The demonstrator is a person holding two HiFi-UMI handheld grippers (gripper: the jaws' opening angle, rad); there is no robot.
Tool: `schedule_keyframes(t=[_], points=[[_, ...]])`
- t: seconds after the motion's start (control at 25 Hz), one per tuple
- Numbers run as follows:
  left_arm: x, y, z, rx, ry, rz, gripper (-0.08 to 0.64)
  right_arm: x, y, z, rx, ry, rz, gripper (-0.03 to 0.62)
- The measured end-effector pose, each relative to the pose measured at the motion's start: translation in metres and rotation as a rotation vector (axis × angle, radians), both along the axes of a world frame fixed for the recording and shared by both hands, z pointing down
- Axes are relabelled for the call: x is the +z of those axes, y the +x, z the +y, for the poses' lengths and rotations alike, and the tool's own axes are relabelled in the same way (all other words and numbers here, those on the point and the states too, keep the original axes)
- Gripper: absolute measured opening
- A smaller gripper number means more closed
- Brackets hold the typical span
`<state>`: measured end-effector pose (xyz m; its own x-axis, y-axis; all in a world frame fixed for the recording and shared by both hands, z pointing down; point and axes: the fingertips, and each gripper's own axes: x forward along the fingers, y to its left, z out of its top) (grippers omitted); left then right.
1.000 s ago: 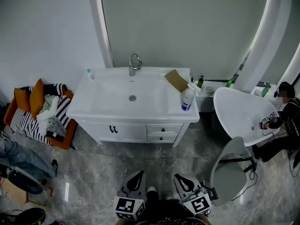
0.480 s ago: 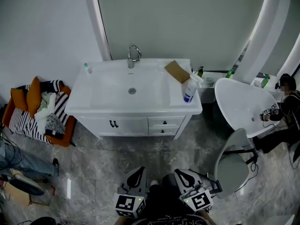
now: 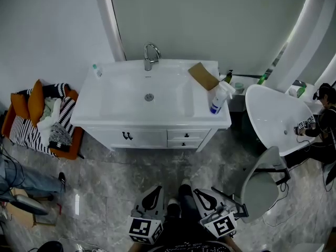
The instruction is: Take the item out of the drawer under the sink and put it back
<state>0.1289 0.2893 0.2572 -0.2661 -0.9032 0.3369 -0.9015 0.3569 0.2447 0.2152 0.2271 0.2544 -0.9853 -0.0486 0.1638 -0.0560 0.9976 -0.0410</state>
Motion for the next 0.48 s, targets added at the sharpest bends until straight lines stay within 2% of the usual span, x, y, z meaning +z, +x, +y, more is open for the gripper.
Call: schedule_keyframes(t=[0.24,0.48], points=[[-0.002,-0.024,-0.03,-0.02,0.003,0.008,0.0,-0.009,-0.03,-0.019,-0.073,0.021,-0.035,0.02],[-0.008,-0.048,-0.07,-0.038,0.024,0.004,0.0,-0.009,-0.055,-0.069,-0.056,0.025,-0.015,0.02]])
